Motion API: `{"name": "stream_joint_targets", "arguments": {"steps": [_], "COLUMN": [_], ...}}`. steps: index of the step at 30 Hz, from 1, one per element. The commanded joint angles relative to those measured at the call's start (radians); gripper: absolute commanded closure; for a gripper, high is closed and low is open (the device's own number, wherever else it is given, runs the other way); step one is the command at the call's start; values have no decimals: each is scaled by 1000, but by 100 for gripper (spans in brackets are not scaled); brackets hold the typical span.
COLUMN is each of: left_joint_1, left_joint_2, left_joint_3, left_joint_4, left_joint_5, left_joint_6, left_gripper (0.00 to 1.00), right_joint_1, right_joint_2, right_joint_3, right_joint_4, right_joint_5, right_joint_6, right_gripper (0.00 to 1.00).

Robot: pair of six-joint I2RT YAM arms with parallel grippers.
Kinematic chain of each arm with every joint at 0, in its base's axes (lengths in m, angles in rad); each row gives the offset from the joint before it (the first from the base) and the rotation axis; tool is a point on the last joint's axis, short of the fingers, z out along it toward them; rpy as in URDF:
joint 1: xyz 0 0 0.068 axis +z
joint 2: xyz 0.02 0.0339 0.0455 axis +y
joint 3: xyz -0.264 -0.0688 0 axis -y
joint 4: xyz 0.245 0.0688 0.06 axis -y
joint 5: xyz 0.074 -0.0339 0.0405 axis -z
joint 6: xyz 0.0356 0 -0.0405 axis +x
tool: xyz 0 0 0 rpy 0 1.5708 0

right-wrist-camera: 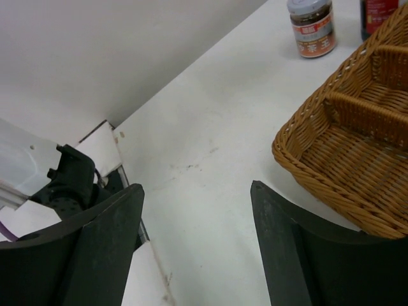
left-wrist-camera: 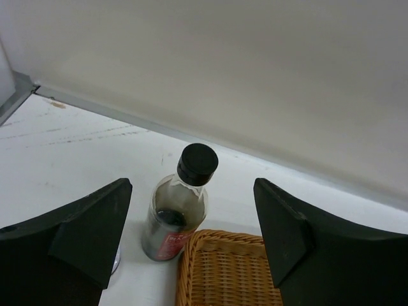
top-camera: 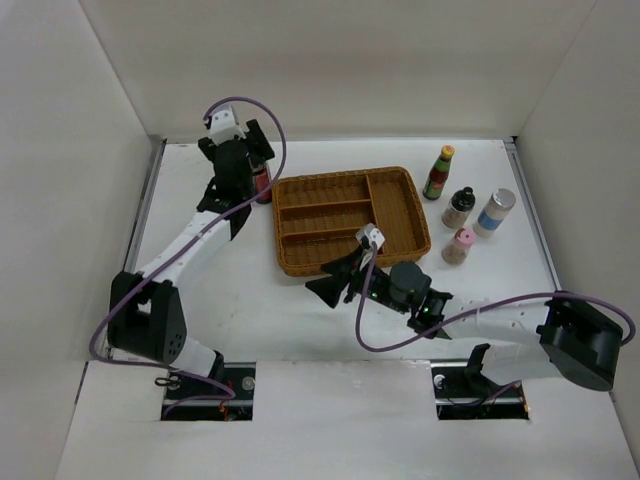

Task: Organize the condiment bottles

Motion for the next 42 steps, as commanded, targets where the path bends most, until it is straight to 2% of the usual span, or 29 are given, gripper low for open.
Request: {"name": "stream_joint_targets", "arguments": {"steps": [1, 10, 21, 23, 28, 30, 33, 42], "left_joint_1": [-5, 24, 48, 48, 50, 50, 54, 62], "left_joint_2": [63, 201, 334, 347, 373, 371, 352, 230], "left_joint_3": [106, 198, 292, 301, 335, 349, 373, 449], "left_joint_4": [-21, -32, -38, -32, -31, -34, -38, -28], "left_joint_5": [3, -16, 9, 15, 23, 20, 18, 12], "left_joint_6": [93, 123, 152, 152, 170, 170, 173, 183], "left_gripper": [23, 24, 35, 39, 71, 78, 81, 82], "right_joint_1": [-17, -37, -43, -43, -45, -45, -52, -55], "right_joint_2": [-14, 21, 58, 55, 56, 50, 55, 49], "right_joint_3": [-8, -7, 4, 6, 6, 4, 3, 1], "right_joint_4": [115, 117, 117, 117, 117, 117, 117, 117], "right_joint_5": [54, 79, 61, 53, 50, 48, 48, 39], "right_joint_6": [-5, 5, 10, 10, 13, 13, 18, 28], "right_gripper": [24, 24, 22, 22, 22, 22, 22, 22]}}
